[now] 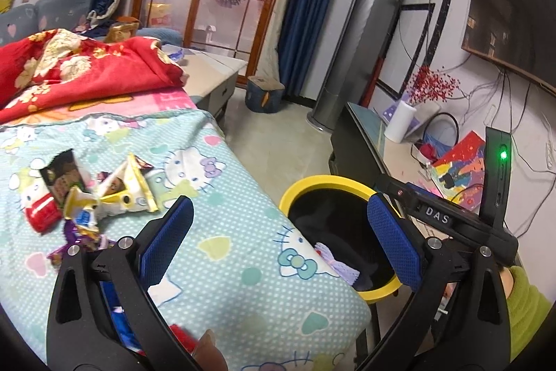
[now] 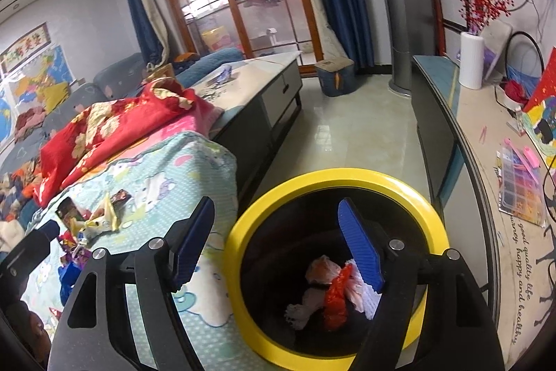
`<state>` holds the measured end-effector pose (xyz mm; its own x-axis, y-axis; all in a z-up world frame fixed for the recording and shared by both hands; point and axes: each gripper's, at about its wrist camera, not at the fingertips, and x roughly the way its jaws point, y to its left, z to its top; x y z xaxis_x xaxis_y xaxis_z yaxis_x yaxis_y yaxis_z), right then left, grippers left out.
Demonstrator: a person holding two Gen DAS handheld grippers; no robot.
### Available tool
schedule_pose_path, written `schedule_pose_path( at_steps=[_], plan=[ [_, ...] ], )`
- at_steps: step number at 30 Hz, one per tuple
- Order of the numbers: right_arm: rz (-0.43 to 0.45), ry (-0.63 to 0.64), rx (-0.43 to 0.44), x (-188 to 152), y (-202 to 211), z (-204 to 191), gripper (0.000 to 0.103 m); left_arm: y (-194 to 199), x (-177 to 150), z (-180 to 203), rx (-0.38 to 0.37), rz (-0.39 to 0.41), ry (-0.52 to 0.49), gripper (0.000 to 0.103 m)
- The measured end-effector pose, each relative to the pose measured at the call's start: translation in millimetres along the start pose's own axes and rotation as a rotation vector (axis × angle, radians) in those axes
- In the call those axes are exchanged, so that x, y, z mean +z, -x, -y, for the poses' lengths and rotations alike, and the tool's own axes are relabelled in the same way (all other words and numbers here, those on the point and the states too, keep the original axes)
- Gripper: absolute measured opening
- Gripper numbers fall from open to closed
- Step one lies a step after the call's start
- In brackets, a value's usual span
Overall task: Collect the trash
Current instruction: 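Move both tools back to the remaining trash on the bed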
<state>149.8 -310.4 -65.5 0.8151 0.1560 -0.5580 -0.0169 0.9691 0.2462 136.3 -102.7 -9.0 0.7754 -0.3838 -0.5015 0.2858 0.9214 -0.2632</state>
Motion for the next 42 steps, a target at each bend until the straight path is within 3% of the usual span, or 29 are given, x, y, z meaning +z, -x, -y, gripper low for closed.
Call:
schedule_pose_path(
  at_steps=[26,42],
  plan=[
    [0.004,0.171,0.152,-12.4,16.4,-90.8,0.074,48.9,7.0,-66.2,0.129,0.092,0.102,0.092],
    [-0.076,0.315,0.295,-41.6,16.4,-162.3,0.074,84.8,9.1,-125.7,0.234,0.151,0.195,0.092]
  ],
)
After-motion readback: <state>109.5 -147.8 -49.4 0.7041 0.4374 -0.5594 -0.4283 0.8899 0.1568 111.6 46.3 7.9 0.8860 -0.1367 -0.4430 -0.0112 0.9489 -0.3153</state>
